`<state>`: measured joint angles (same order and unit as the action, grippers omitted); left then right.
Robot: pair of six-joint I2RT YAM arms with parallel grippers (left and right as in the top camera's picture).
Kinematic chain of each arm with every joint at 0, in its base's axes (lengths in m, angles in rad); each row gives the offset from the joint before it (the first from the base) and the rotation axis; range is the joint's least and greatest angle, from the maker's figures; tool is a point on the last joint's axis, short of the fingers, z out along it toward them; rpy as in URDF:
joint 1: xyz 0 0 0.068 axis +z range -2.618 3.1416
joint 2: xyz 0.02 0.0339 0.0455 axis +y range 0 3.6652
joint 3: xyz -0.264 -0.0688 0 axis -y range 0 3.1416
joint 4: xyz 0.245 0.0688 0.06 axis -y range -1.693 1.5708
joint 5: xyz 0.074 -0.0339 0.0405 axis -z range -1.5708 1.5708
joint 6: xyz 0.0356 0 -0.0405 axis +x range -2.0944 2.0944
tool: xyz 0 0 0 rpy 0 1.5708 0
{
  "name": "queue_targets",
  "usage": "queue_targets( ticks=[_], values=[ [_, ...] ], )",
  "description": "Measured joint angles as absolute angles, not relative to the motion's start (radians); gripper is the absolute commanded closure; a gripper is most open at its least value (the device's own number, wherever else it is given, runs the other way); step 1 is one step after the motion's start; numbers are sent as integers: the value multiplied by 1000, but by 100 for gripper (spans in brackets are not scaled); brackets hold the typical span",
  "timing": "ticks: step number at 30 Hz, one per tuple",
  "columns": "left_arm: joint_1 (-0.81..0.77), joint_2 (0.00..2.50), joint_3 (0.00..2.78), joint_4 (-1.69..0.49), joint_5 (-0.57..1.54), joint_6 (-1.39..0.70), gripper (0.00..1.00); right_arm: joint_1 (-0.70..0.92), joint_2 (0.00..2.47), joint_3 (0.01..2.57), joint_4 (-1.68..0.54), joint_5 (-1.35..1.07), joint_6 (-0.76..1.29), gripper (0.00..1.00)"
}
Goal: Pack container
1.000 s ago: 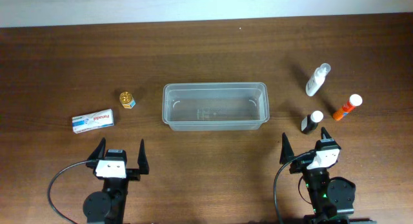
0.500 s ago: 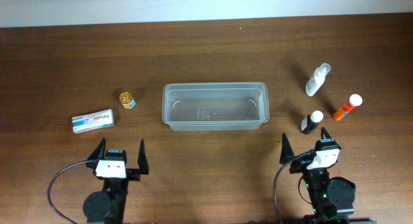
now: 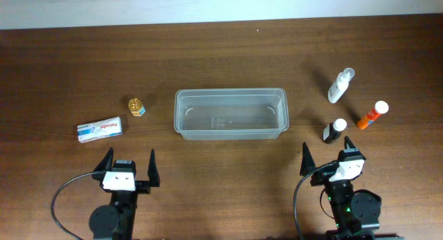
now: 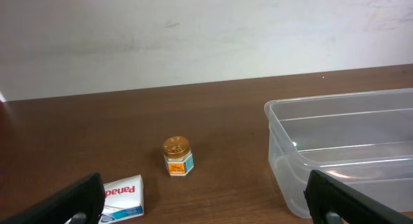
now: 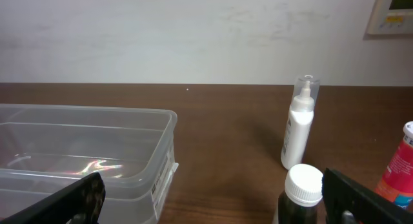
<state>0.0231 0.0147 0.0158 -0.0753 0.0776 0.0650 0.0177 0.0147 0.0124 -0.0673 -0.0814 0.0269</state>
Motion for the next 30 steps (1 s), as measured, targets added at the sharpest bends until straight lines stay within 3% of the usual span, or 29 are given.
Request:
queue_targets(
  ticks=[30],
  values=[
    [23, 15, 16, -75, 78, 65, 1, 18, 28, 70, -91, -188, 51, 2]
  ],
)
